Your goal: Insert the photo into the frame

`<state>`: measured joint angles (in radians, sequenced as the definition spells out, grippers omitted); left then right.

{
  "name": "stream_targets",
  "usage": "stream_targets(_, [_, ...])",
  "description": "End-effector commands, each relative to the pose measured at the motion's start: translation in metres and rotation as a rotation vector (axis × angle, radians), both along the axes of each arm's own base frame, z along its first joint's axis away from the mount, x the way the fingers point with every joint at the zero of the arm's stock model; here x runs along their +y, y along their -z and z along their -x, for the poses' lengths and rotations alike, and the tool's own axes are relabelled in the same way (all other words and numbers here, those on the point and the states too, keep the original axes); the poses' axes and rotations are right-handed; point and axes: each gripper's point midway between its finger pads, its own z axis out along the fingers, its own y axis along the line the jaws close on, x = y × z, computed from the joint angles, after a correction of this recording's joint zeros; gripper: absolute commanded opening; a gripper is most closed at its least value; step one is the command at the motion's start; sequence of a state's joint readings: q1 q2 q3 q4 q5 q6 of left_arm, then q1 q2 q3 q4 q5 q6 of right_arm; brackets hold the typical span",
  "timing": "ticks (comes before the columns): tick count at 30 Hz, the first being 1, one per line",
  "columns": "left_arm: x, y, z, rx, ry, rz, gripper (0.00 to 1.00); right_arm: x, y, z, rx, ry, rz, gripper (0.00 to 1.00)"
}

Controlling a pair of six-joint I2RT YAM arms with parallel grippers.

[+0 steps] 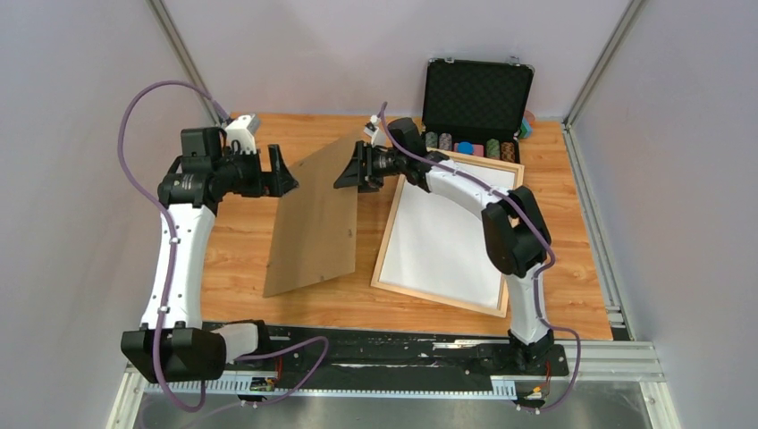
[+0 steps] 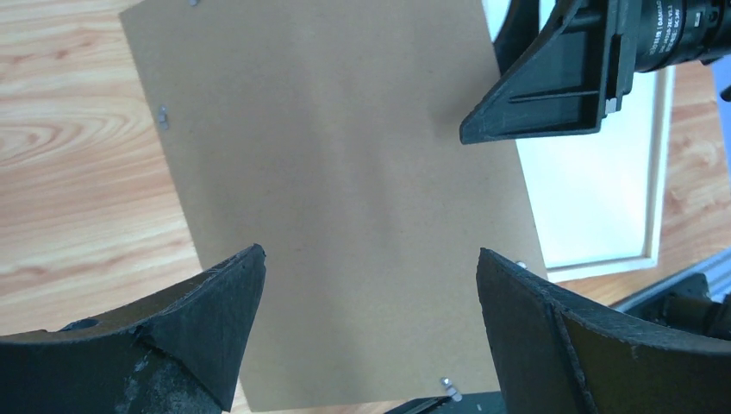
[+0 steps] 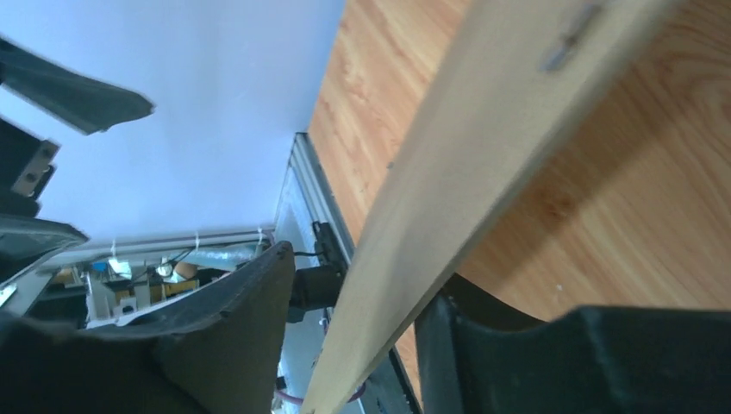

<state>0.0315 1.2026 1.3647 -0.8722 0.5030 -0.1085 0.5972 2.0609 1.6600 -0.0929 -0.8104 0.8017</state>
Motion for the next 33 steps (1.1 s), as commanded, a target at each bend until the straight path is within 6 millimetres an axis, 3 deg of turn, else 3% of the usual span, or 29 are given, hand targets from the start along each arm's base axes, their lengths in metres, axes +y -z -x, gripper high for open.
stream_targets(1, [0.028,0.029,0.002,0.051,-0.027,-0.048,1.00,0.005,0.023,-0.017,-0.055,0.039,0.078,0.43])
stream_targets(5, [0.053,0.060,-0.007,0.096,-0.062,-0.065,1.00,0.001,0.035,-0.023,-0.055,0.054,0.107,0.24])
stream_targets(9, [0.072,0.084,-0.022,0.099,-0.084,-0.077,1.00,-0.008,0.028,-0.026,-0.069,0.075,0.113,0.00])
stream_targets(16, [0.086,0.114,-0.040,0.146,-0.072,-0.018,1.00,-0.033,-0.012,-0.021,-0.095,0.087,0.027,0.00])
stream_targets(27, [0.066,0.117,-0.049,0.112,0.120,0.124,1.00,-0.072,-0.079,0.001,-0.189,0.040,-0.177,0.00])
stream_targets(33, [0.052,0.102,-0.057,0.058,0.207,0.228,1.00,-0.092,-0.108,0.008,-0.237,0.052,-0.232,0.00])
